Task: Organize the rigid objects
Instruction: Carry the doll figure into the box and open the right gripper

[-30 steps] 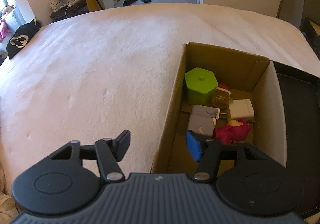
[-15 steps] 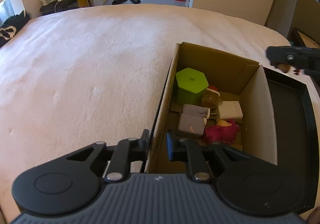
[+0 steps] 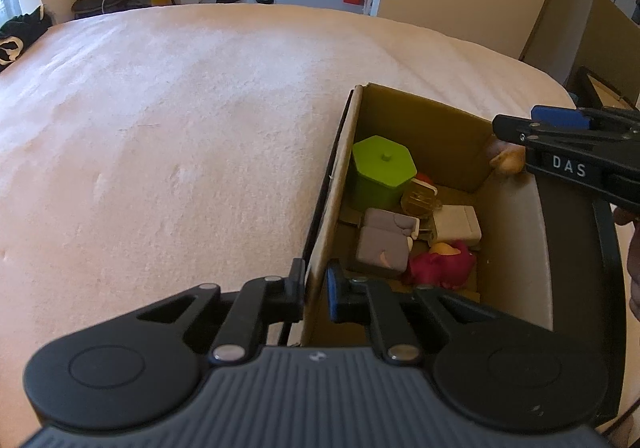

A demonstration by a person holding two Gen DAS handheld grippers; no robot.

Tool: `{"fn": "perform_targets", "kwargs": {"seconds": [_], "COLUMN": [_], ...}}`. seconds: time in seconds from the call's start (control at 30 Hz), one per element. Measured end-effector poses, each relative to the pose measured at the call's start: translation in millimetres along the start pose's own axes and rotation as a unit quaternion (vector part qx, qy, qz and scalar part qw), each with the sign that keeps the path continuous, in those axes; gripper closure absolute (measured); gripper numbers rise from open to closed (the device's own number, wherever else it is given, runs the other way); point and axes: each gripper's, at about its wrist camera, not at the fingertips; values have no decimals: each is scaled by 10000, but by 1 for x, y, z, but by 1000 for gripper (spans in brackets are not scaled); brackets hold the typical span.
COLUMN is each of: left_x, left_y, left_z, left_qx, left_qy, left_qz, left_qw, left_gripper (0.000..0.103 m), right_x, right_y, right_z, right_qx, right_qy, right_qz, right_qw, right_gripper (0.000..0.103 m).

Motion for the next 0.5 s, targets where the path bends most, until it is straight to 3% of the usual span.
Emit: {"fn": "perform_targets", "kwargs": {"seconds": [0.17, 0.5], "left_x": [-1, -5], "left_y": [0, 1], "left_z": [2, 2], "left_qx": [-35, -26], "left_qy": [39, 242], "left_qz": [-34, -26], "left_qw": [10000, 9997], "left_gripper": [93, 93], "right_x": [-1, 3], "right_y": [0, -27], "right_z": [-4, -19], "right_qx": [49, 86], "right_qy": [-2, 193], "right_qz": [-88, 574], "right_qw": [9999, 9981], "right_gripper": [56, 53]}}
Point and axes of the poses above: each gripper's, at about its wrist camera, not at the fingertips, and z roughly the way its jaws point, y to its left, x to its underside, and after that the axes turned 12 degrees about -y, right-handed
